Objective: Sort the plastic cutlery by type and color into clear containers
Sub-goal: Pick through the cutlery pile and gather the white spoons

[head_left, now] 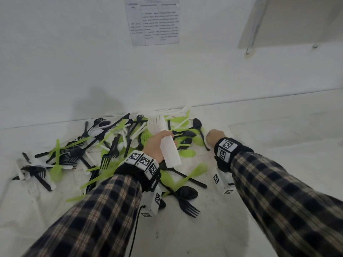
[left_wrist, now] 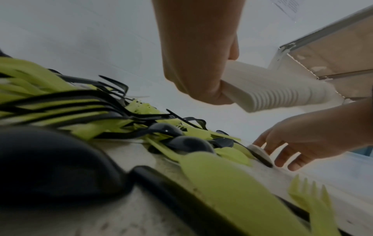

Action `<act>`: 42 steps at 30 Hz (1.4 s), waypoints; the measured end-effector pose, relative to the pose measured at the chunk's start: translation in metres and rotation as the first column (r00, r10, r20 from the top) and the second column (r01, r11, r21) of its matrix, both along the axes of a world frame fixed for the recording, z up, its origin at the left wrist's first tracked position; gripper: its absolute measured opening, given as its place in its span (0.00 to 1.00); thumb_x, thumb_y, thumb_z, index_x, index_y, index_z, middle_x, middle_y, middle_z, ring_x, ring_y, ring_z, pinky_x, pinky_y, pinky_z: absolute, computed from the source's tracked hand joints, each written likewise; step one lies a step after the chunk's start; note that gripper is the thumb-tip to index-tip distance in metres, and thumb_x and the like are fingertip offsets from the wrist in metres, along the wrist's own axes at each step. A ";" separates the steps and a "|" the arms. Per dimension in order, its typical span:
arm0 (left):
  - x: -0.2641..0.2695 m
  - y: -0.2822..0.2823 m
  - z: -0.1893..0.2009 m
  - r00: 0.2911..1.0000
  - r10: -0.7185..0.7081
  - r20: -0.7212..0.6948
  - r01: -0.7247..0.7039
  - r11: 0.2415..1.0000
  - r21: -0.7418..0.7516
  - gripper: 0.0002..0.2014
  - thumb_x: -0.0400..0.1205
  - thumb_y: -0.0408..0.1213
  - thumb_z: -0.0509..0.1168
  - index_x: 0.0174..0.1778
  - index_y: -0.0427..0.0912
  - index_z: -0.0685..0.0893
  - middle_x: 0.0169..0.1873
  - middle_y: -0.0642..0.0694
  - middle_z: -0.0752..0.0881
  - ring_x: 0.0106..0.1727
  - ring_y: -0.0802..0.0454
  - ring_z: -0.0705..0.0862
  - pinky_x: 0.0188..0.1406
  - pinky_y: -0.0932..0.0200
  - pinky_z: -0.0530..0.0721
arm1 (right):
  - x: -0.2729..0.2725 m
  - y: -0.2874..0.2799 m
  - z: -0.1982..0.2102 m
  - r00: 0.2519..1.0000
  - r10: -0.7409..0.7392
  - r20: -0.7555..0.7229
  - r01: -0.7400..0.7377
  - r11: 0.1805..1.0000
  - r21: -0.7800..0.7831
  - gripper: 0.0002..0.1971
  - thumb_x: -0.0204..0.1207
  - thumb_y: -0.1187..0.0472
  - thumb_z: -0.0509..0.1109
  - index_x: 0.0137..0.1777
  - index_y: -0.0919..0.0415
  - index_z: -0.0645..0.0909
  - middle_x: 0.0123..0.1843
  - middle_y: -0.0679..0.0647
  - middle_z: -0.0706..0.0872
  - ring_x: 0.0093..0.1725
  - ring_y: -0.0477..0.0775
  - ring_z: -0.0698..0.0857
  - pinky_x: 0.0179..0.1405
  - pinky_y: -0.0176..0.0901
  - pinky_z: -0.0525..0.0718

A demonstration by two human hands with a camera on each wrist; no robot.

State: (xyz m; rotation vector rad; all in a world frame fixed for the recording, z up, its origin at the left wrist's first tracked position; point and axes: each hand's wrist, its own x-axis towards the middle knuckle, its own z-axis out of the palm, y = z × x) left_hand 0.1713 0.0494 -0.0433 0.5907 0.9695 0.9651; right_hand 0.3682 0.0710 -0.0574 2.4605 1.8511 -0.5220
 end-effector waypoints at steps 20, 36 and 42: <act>-0.031 0.005 0.000 0.991 0.117 -0.063 -0.115 0.993 0.040 0.08 0.79 0.32 0.65 0.34 0.37 0.78 0.31 0.43 0.77 0.23 0.51 0.82 0.25 0.60 0.84 | -0.010 0.006 -0.011 0.920 0.391 -0.027 -0.381 0.909 0.171 0.06 0.83 0.61 0.55 0.51 0.52 0.73 0.53 0.53 0.82 0.59 0.57 0.77 0.62 0.50 0.65; -0.069 -0.013 0.013 0.994 0.083 -0.075 -0.076 0.992 0.097 0.10 0.82 0.32 0.60 0.56 0.31 0.79 0.45 0.35 0.84 0.43 0.43 0.83 0.47 0.46 0.83 | -0.140 -0.025 0.033 0.546 0.381 -0.747 -0.141 0.920 0.366 0.10 0.84 0.62 0.55 0.61 0.61 0.73 0.40 0.53 0.79 0.25 0.45 0.78 0.21 0.34 0.78; -0.093 -0.023 0.011 0.985 0.140 -0.098 -0.133 0.988 0.078 0.19 0.84 0.31 0.57 0.70 0.29 0.76 0.53 0.37 0.85 0.44 0.49 0.85 0.31 0.61 0.86 | -0.170 -0.033 0.031 0.624 0.420 -0.658 -0.147 0.891 0.430 0.09 0.80 0.62 0.61 0.55 0.61 0.79 0.48 0.53 0.82 0.45 0.50 0.79 0.44 0.39 0.76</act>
